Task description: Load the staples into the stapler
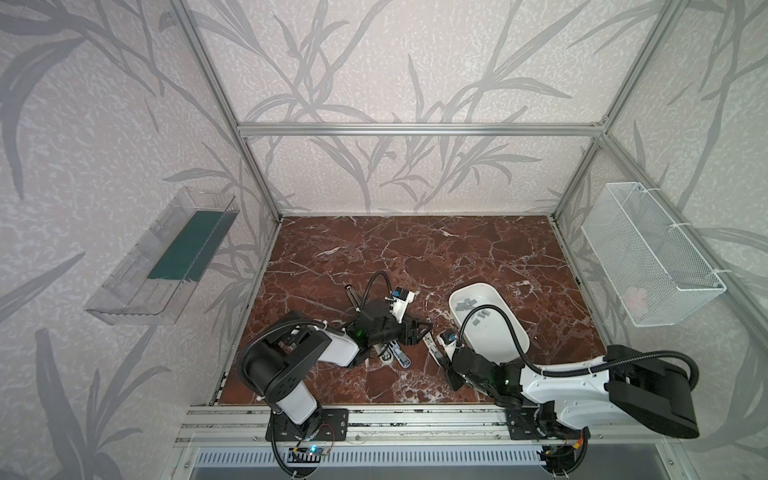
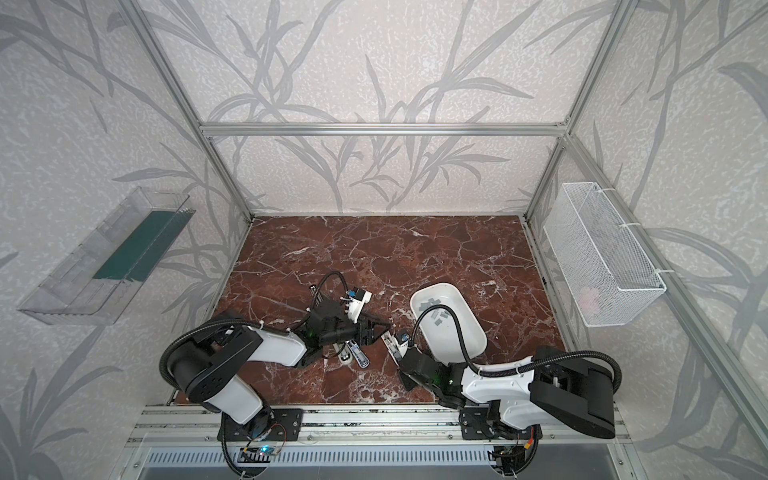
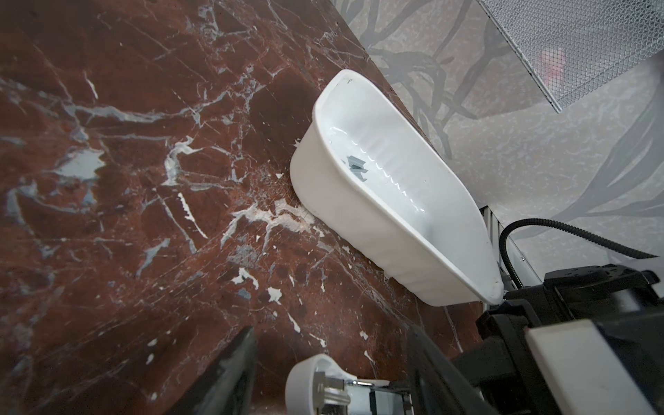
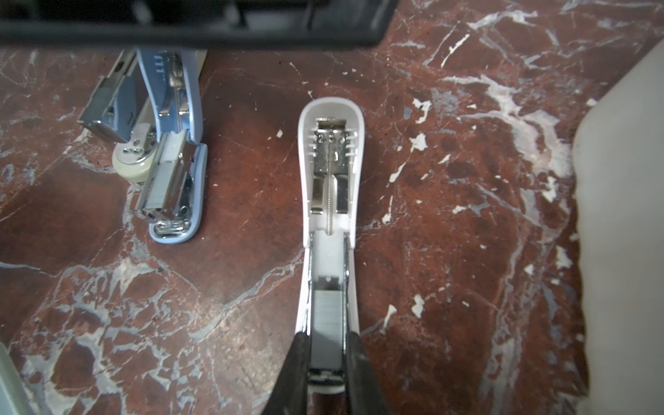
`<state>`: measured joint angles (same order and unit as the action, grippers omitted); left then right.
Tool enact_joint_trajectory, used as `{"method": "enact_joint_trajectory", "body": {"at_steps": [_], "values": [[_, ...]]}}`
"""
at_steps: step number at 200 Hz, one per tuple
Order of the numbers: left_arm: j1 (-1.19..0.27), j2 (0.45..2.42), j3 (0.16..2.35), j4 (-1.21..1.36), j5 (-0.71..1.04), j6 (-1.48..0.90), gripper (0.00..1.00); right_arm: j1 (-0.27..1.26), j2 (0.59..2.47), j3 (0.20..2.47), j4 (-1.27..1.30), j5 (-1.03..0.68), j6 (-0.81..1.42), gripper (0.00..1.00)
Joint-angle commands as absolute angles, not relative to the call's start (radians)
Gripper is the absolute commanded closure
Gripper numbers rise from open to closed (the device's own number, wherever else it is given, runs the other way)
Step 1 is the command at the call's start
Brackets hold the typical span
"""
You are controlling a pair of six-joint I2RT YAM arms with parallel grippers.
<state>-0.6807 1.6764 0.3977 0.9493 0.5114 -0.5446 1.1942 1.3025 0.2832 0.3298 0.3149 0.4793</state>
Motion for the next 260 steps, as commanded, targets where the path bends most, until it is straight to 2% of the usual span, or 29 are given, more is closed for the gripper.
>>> {"method": "enact_joint_trajectory", "body": {"at_steps": [1, 38, 63, 120, 223, 260], "values": [[-0.662, 1.757, 0.38, 1.162, 0.543, -0.642, 0.31, 1.206, 1.326, 0.282, 0.326, 0.384, 0.512, 0.87], [-0.656, 1.894, 0.393, 1.41, 0.637, -0.75, 0.31, 1.206, 1.366, 0.284, 0.361, 0.402, 0.544, 0.89], [-0.667, 1.893, 0.388, 1.411, 0.615, -0.736, 0.35, 1.206, 1.393, 0.296, 0.376, 0.404, 0.552, 0.9], [-0.669, 1.781, 0.394, 1.2, 0.575, -0.658, 0.35, 1.206, 1.431, 0.339, 0.347, 0.467, 0.583, 0.9], [-0.679, 1.772, 0.456, 1.042, 0.586, -0.634, 0.35, 1.203, 1.489, 0.34, 0.454, 0.476, 0.589, 0.9], [-0.714, 1.767, 0.487, 1.031, 0.631, -0.611, 0.42, 1.182, 1.512, 0.348, 0.489, 0.439, 0.584, 0.9]]}}
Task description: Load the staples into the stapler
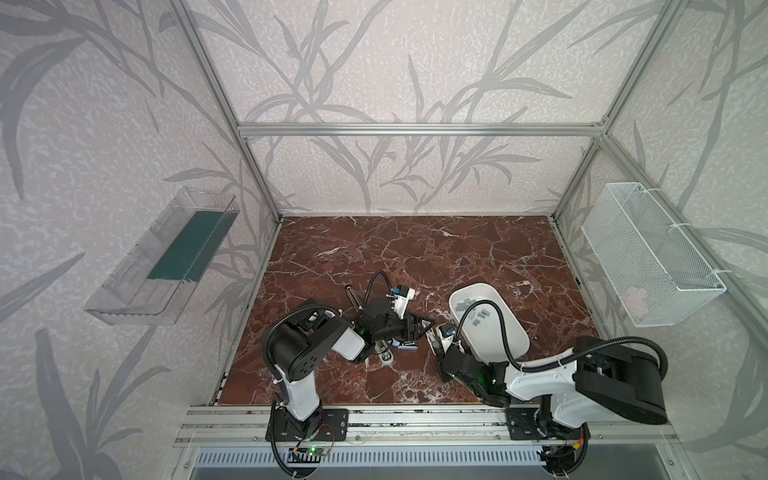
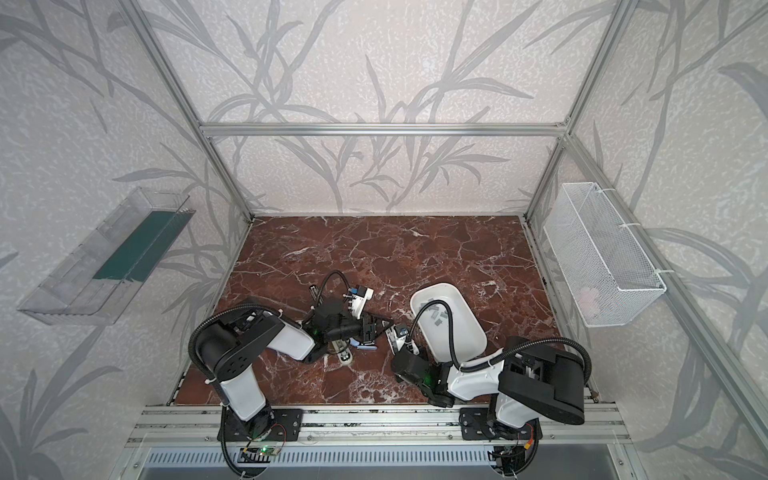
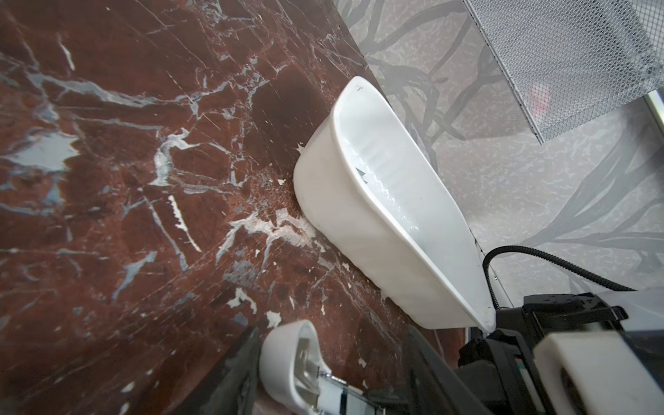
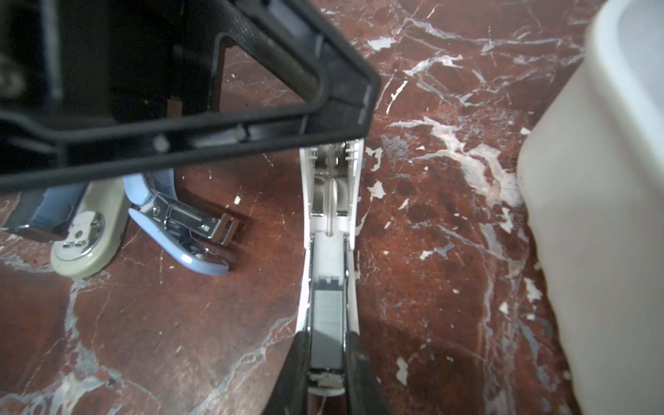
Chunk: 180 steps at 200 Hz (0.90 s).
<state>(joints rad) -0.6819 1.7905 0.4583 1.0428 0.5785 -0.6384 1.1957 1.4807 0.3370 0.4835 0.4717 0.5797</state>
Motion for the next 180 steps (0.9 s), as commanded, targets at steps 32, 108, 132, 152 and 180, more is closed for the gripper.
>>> {"method": "enact_joint_trajectory", "body": {"at_steps": [32, 108, 132, 152, 180], "values": [[-0.745, 1.756, 0.494, 1.043, 0.674, -0.579, 0.53, 1.163, 1.538, 0.35, 0.52, 0.409, 0.58, 0.9], [-0.771, 1.757, 0.465, 1.044, 0.683, -0.493, 0.59, 1.149, 1.516, 0.343, 0.507, 0.395, 0.573, 0.79], [-0.77, 1.751, 0.46, 1.027, 0.656, -0.48, 0.6, 1.15, 1.448, 0.328, 0.466, 0.395, 0.565, 0.73], [-0.77, 1.744, 0.463, 0.999, 0.644, -0.462, 0.6, 1.15, 1.378, 0.32, 0.414, 0.394, 0.555, 0.68], [-0.77, 1.742, 0.465, 0.997, 0.641, -0.46, 0.61, 1.151, 1.279, 0.3, 0.359, 0.387, 0.542, 0.6]]}}
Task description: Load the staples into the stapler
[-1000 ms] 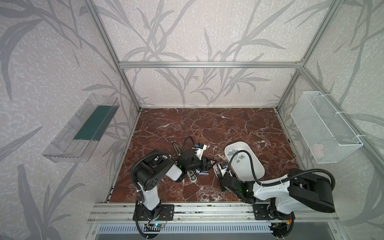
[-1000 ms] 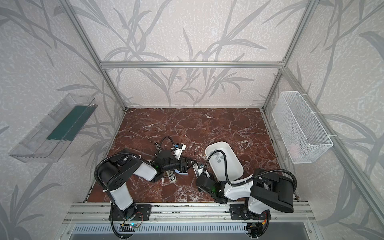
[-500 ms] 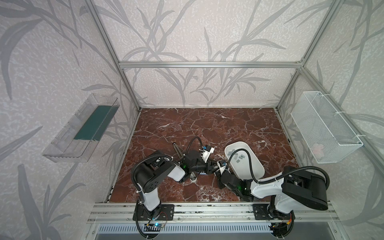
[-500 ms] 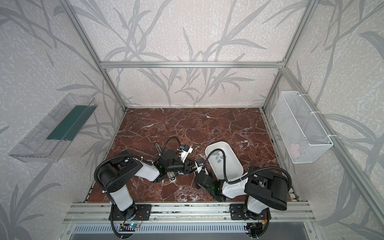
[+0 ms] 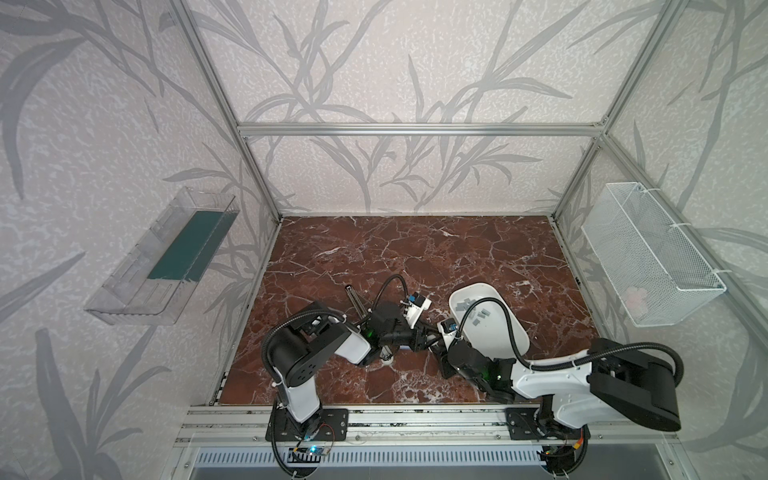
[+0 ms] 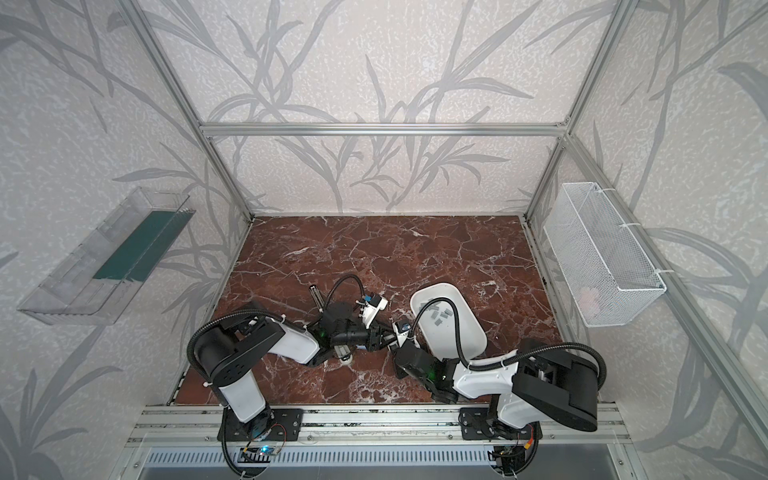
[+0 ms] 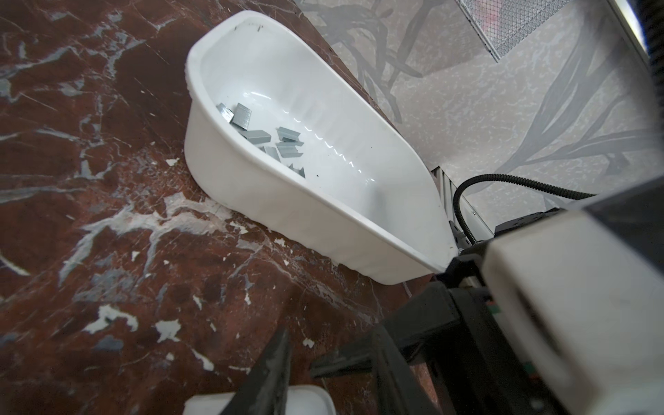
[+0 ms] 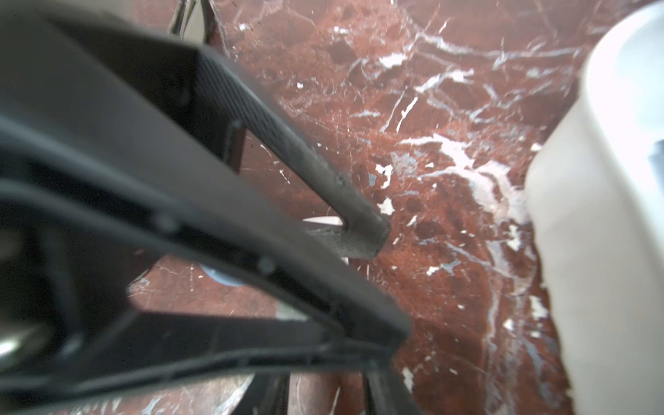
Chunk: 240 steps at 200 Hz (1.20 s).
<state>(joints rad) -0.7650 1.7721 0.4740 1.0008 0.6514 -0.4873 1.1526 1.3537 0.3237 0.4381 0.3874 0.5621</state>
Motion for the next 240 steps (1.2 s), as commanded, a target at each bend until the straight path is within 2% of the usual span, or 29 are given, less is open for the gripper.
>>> {"method": "enact_joint_trajectory", "body": {"at_steps": [1, 41, 56, 74, 103, 152, 240], "values": [[-0.77, 1.742, 0.465, 0.997, 0.641, -0.46, 0.61, 1.151, 1.276, 0.299, 0.356, 0.387, 0.541, 0.6], [-0.768, 1.711, 0.472, 0.958, 0.604, -0.451, 0.66, 1.155, 1.104, 0.273, 0.282, 0.362, 0.517, 0.6], [-0.766, 1.683, 0.477, 0.907, 0.569, -0.433, 0.71, 1.155, 1.042, 0.278, 0.242, 0.368, 0.512, 0.64], [-0.767, 1.653, 0.481, 0.838, 0.531, -0.397, 0.72, 1.156, 1.02, 0.302, 0.208, 0.377, 0.504, 0.67], [-0.768, 1.624, 0.465, 0.793, 0.486, -0.36, 0.76, 1.154, 1.091, 0.366, 0.2, 0.389, 0.501, 0.71], [-0.768, 1.559, 0.455, 0.663, 0.391, -0.278, 0.79, 1.153, 1.26, 0.479, 0.211, 0.366, 0.475, 0.72], [-0.772, 1.583, 0.44, 0.686, 0.415, -0.256, 0.77, 1.152, 1.411, 0.486, 0.225, 0.357, 0.519, 0.78]]}}
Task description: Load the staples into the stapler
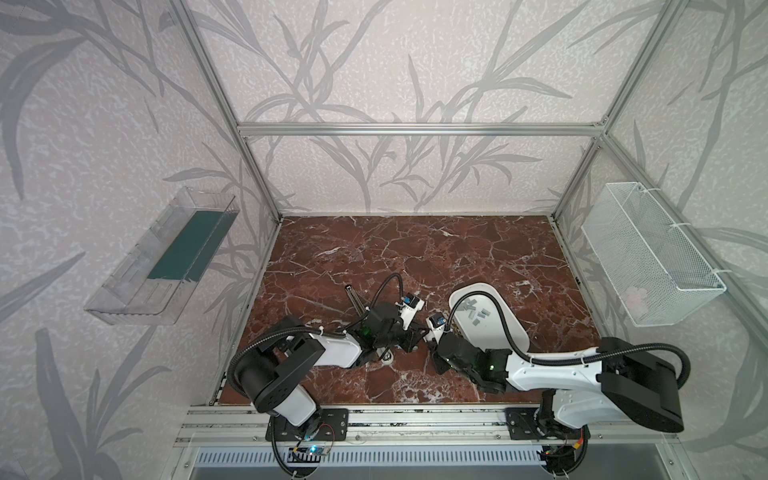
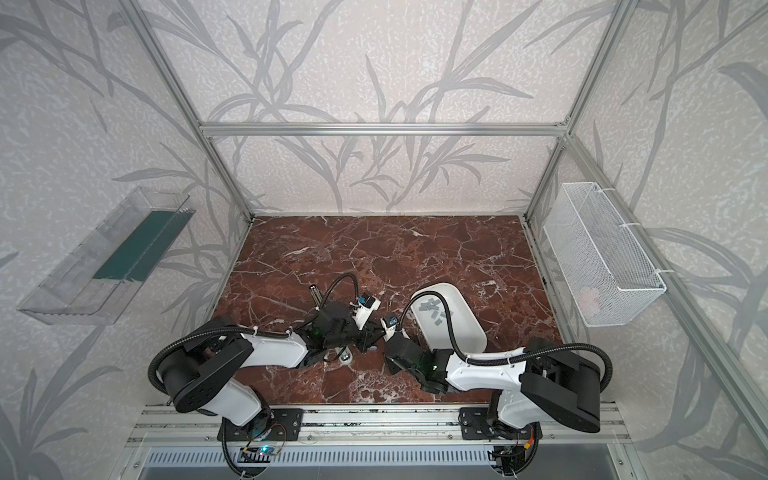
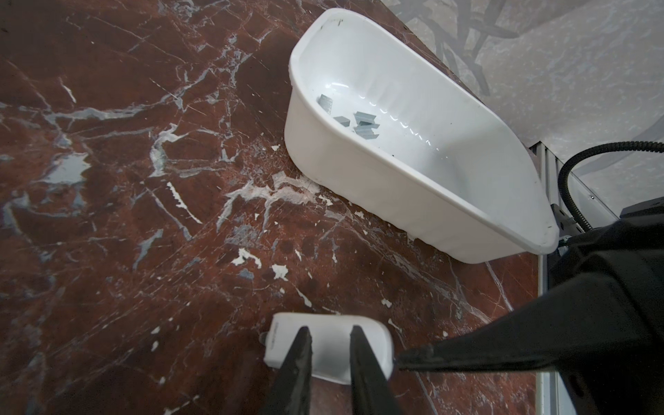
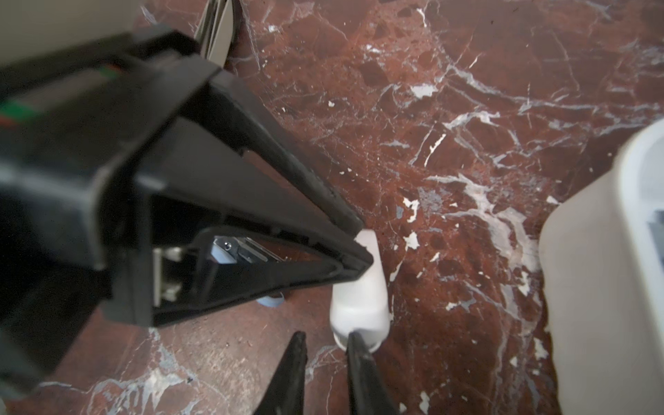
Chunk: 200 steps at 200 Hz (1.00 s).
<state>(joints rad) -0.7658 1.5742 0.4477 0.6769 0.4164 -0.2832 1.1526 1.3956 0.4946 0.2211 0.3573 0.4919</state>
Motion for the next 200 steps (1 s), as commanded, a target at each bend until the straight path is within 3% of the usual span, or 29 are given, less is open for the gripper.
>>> {"method": "enact_joint_trajectory", "body": {"at_steps": [1, 44, 100, 200], "values": [[-0.773, 1.583, 0.44, 0.685, 0.415, -0.256, 0.77, 1.152, 1.411, 0.485, 0.225, 0.358, 0.519, 0.78], [-0.776, 1.597, 0.449, 0.681, 0.415, -0.25, 0.77, 1.152, 1.408, 0.487, 0.235, 0.357, 0.504, 0.79], [-0.775, 1.602, 0.46, 0.662, 0.387, -0.236, 0.78, 1.151, 1.227, 0.494, 0.186, 0.391, 0.441, 0.74], [-0.775, 1.627, 0.468, 0.658, 0.39, -0.223, 0.78, 1.114, 1.504, 0.544, 0.329, 0.382, 0.444, 0.81]]}}
